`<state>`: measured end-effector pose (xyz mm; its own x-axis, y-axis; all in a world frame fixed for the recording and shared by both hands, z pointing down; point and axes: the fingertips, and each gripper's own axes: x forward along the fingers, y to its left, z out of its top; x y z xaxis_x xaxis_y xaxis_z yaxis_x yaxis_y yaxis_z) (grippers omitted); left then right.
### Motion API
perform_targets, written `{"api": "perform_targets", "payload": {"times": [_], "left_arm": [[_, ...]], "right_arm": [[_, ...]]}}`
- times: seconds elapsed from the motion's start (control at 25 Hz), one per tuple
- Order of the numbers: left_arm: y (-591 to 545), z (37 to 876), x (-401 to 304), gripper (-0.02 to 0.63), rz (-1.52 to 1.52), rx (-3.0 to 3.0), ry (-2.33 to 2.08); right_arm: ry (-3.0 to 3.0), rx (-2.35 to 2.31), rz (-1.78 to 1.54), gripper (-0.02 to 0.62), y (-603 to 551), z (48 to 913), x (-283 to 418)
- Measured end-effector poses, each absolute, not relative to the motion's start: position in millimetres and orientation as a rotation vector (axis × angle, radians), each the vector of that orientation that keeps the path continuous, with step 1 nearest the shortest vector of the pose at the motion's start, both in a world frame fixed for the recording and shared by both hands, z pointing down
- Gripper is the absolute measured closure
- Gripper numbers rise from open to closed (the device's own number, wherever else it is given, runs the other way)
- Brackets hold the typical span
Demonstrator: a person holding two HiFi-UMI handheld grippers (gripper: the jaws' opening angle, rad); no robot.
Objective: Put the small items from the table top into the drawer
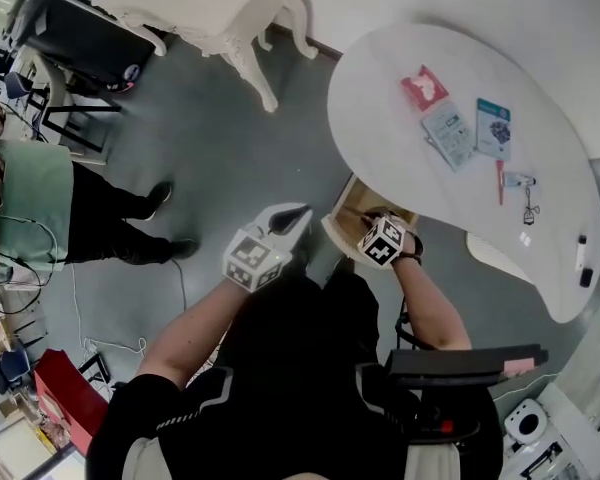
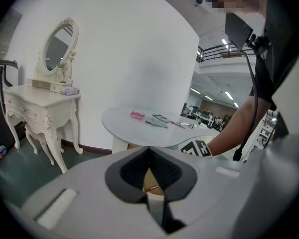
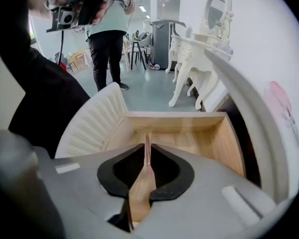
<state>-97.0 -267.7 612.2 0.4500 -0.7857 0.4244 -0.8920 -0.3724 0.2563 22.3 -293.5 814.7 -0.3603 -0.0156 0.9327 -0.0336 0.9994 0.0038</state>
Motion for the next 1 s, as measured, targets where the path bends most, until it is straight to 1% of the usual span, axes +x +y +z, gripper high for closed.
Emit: {"api": "perform_targets", "payload": {"times": [0.08,0.16,0.6,1.0], "left_arm": [[-262.9,601.4,-97.8,0.606,0.308,2.265,-1.42],[-258.6,588.0,-100.0,0.606,0.292,2.253,-1.438],[-250.1,527.4,-85.0,0.607,0.201,2.312,-1.472],[-239.5,487.6,-66.4,0.607,0.126,2.366,-1.498]], "right_arm": [[-1.975,0.041,0.005,0.583,-288.6,791.3,19.2],[-2.013,0.067,0.003,0.59,-286.0,769.6,17.4],[-2.273,0.256,0.053,0.592,-280.7,652.9,24.8],[-2.622,0.512,0.151,0.592,-289.7,522.7,30.0]]}}
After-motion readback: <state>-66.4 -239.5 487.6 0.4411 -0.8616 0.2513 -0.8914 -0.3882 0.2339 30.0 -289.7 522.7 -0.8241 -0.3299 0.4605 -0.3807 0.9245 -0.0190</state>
